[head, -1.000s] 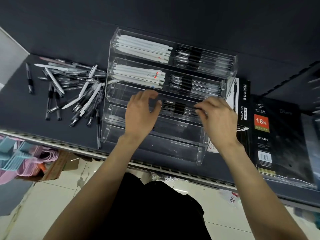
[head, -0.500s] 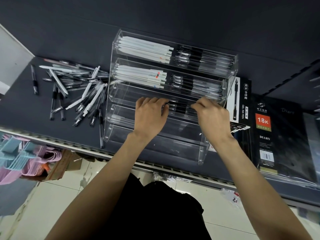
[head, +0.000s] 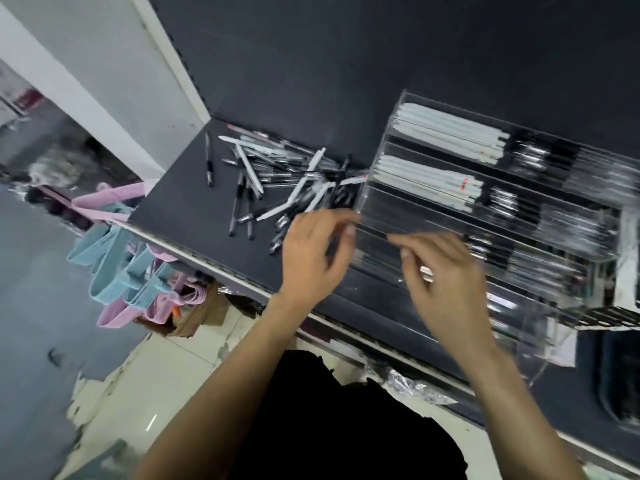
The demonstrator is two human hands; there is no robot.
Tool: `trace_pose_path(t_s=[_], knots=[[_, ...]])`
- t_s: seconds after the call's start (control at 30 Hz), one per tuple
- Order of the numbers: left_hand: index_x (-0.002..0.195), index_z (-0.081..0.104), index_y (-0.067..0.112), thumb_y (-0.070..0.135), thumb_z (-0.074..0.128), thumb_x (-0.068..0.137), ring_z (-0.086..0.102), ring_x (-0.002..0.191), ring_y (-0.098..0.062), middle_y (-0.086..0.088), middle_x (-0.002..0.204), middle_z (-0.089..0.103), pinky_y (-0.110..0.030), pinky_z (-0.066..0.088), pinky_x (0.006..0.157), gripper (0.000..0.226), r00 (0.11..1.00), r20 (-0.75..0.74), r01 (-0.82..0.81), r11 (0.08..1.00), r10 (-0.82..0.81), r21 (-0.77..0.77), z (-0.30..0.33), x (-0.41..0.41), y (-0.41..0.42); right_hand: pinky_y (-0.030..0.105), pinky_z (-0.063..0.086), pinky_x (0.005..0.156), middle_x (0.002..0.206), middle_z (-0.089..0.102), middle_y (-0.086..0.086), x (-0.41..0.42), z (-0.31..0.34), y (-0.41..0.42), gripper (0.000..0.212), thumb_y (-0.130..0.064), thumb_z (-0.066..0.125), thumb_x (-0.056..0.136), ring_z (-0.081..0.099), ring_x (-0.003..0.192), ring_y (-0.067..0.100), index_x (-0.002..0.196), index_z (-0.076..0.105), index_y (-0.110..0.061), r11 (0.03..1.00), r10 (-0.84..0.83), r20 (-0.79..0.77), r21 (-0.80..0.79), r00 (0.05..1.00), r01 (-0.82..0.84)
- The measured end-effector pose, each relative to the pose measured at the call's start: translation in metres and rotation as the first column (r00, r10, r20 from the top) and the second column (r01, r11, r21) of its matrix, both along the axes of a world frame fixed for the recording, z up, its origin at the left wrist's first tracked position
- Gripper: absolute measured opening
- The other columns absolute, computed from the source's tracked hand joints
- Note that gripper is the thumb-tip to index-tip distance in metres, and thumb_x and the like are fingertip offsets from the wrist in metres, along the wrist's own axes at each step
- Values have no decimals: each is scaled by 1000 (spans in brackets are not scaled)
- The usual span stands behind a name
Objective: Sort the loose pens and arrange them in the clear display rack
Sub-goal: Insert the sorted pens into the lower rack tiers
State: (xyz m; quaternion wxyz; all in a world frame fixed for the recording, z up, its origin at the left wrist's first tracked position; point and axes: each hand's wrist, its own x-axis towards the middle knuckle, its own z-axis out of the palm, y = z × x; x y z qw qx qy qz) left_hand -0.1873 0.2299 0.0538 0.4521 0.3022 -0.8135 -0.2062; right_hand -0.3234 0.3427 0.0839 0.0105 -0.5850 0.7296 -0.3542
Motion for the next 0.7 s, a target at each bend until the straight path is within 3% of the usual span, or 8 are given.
trace_pose_path(t_s=[0.07, 0.13, 0.27, 0.4, 0.53, 0.7], knots=[[100, 59, 17, 20, 49, 93, 58, 75, -19, -3, 82, 66, -35, 48, 70, 12, 990, 37, -143, 979, 139, 142, -10, 47, -28, 25, 47, 80, 96, 69, -2, 36, -7, -30, 22, -8, 56, 89, 60, 90, 14, 104, 71, -14, 997, 60, 56, 42, 997, -62], [101, 61, 16, 20, 54, 91, 60, 80, -17, -1, 87, 66, -39, 51, 72, 13, 962, 180, -255, 909, 205, 330, -23, 87, -64, 20, 45, 75, 98, 69, -4, 67, -18, -62, 22, -8, 59, 89, 61, 90, 12, 106, 70, -16, 985, 84, 111, 140, 990, -100], [114, 58, 12, 21, 61, 90, 63, 94, -20, -5, 106, 65, -33, 48, 84, 26, 891, 424, -400, 725, 164, 560, -51, 130, -137, 28, 50, 79, 110, 65, -5, 106, -50, -124, 26, -15, 52, 94, 58, 103, 14, 116, 64, -20, 919, 63, 169, 374, 984, -123], [125, 51, 7, 31, 66, 88, 54, 108, -30, -14, 121, 54, -34, 39, 85, 47, 836, 541, -401, 774, 90, 491, -74, 127, -188, 33, 43, 92, 119, 58, 0, 127, -70, -186, 29, -20, 49, 96, 49, 115, 21, 123, 60, -19, 892, 9, 80, 451, 997, -44], [132, 47, 4, 40, 70, 81, 39, 120, -41, -20, 135, 43, -41, 31, 99, 67, 761, 602, -493, 819, 240, 296, -87, 129, -224, 36, 42, 97, 128, 51, 5, 139, -78, -242, 39, -27, 51, 96, 44, 123, 25, 133, 50, -17, 865, -26, 3, 502, 1000, 21], [145, 33, 10, 59, 64, 78, 28, 135, -35, -13, 149, 33, -43, 25, 109, 89, 748, 656, -423, 836, 104, 351, -97, 132, -256, 36, 45, 92, 128, 49, 9, 153, -87, -278, 46, -37, 54, 93, 47, 119, 28, 130, 48, -11, 775, -62, -178, 612, 982, 160]])
